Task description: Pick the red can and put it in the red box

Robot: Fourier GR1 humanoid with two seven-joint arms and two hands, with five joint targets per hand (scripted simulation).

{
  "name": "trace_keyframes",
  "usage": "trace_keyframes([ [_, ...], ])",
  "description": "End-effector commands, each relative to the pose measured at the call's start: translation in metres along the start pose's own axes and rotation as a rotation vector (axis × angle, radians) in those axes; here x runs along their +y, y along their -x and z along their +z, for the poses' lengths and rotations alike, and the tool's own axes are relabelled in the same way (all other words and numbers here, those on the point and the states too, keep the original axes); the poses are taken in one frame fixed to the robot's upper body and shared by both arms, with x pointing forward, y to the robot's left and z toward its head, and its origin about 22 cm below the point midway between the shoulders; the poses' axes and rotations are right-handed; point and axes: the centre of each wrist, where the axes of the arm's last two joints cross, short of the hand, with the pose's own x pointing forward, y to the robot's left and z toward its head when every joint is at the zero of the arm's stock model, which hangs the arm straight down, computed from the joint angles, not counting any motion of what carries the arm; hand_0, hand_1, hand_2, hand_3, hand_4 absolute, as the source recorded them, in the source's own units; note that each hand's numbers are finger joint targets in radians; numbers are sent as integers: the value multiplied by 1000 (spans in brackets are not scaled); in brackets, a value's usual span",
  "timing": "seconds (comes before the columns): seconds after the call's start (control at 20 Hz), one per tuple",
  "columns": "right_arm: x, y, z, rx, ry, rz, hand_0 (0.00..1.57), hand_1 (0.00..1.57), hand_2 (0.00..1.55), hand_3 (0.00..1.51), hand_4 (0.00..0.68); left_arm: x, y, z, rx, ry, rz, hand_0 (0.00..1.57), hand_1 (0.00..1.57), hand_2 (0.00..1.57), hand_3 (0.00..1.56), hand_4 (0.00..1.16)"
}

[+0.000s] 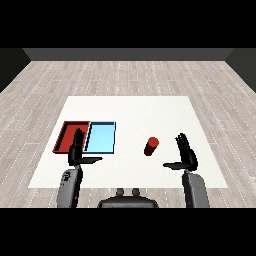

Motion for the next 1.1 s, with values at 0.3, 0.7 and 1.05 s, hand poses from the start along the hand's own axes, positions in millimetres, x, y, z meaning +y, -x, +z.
trace_keyframes([
  [0.3, -11, 27, -15, 3, -1, -43, 0, 0, 0, 0, 0, 7, -24, 4, -22, 19, -5, 0, 0, 0, 0, 0],
  [0.7, 27, 16, -28, 36, -13, -63, 0, 0, 0, 0, 0, 1, -12, -2, -20, 0, 3, 0, 0, 0, 0, 0],
  [1.05, 21, 51, -36, 62, 6, -121, 0, 0, 0, 0, 0, -7, 2, 1, 1, -6, 19, 0, 0, 0, 0, 0],
])
